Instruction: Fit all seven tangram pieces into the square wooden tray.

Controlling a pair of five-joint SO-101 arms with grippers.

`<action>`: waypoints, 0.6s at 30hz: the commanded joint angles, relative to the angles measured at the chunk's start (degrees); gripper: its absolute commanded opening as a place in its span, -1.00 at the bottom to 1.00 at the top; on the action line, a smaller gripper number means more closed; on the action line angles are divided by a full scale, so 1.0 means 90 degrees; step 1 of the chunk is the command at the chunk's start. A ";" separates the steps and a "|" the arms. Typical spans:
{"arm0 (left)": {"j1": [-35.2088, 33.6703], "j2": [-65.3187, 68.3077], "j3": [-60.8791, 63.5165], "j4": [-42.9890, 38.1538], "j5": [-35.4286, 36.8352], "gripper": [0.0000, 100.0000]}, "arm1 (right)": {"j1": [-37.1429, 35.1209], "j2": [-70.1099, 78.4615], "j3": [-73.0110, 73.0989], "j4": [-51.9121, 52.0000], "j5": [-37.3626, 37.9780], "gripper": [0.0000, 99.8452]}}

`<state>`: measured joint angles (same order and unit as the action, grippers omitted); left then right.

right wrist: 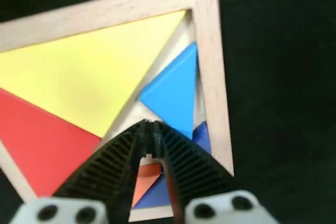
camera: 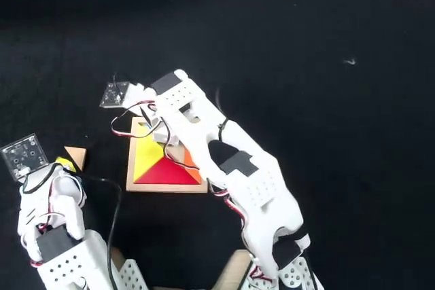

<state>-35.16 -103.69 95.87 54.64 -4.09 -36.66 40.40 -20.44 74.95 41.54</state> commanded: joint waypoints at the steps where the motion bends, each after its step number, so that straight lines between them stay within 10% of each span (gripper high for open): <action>1: 0.0083 -0.0078 -0.0044 -0.0088 -0.0010 -0.80 | -0.0186 -0.0024 -0.0415 -0.0059 -0.0068 -0.98; 18: 0.0083 -0.0078 -0.0044 -0.0098 -0.0010 -0.80 | -0.0274 -0.0278 -0.0503 0.0078 -0.0068 -0.98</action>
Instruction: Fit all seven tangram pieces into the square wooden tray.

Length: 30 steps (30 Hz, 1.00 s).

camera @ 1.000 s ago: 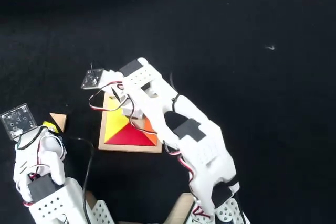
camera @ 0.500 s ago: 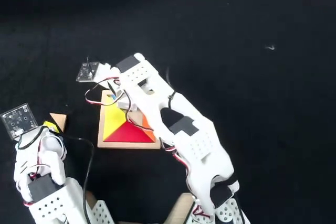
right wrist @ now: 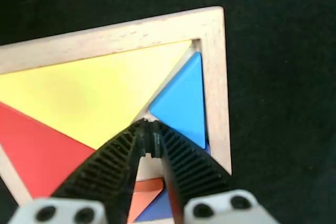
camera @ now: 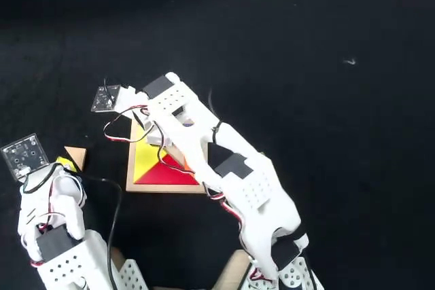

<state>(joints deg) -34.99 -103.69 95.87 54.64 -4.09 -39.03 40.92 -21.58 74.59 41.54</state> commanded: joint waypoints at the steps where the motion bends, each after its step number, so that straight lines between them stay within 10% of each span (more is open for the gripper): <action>1: 0.0063 -0.0078 -0.0044 -0.0107 -0.0010 -0.80 | 0.0068 -0.0484 -0.0444 0.0283 -0.0068 -0.98; 15: 0.0063 -0.0078 -0.0034 -0.0117 -0.0010 -0.80 | 0.1358 -0.3424 -0.0278 0.2374 -0.0059 -0.98; 30: 0.0063 -0.0078 -0.0034 -0.0107 -0.0010 -0.80 | 0.1729 -0.7702 0.5114 0.0908 -0.0479 -0.98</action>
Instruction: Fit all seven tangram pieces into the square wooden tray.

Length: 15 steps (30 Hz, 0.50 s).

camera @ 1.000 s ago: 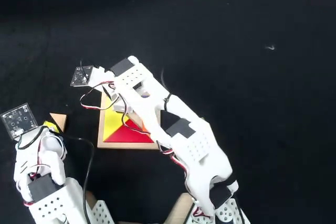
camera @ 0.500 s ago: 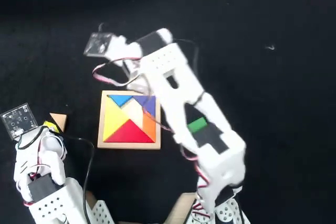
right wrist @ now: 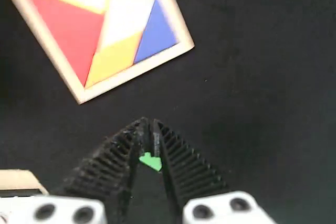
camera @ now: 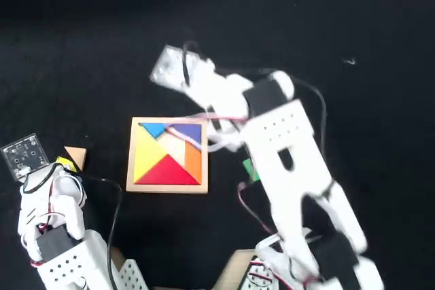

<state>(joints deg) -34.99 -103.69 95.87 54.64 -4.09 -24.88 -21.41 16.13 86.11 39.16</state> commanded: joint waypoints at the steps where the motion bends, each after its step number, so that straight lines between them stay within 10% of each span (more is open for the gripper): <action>1: 0.0063 -0.0078 -0.0034 -0.0107 -0.0010 -0.80 | 0.0225 -0.0972 0.1236 -0.0518 -0.0400 -0.98; 15: 0.0679 -0.0078 0.0161 -0.0127 -0.0156 -0.80 | 0.1211 -0.2505 0.3297 -0.1358 -0.1680 -0.94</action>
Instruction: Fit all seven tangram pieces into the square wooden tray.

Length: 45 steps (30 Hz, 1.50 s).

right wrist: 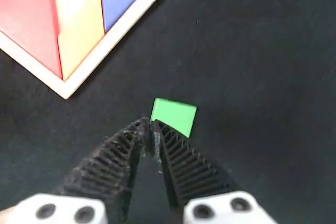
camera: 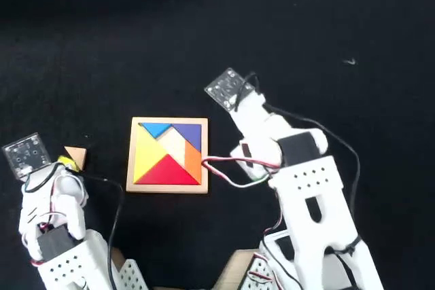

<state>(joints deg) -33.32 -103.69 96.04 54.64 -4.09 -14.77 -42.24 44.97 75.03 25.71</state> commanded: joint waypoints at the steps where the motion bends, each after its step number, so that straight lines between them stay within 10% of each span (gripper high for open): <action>1: 0.0640 -0.0068 0.0151 -0.0078 -0.0352 -0.80 | 0.0088 -0.0190 0.0161 -0.0127 -0.0254 -0.88; 11: 0.1324 -0.0059 0.0151 0.0391 -0.1153 -0.80 | 0.0088 -0.0210 0.1187 -0.0879 -0.0586 -0.27; 45: 0.1324 -0.0059 0.0151 0.0420 -0.1153 -0.80 | 0.0264 0.2808 0.1382 -0.2755 -0.1074 -0.26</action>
<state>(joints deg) -22.15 -103.69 96.31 58.07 -13.76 -13.27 -19.30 60.97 51.12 15.96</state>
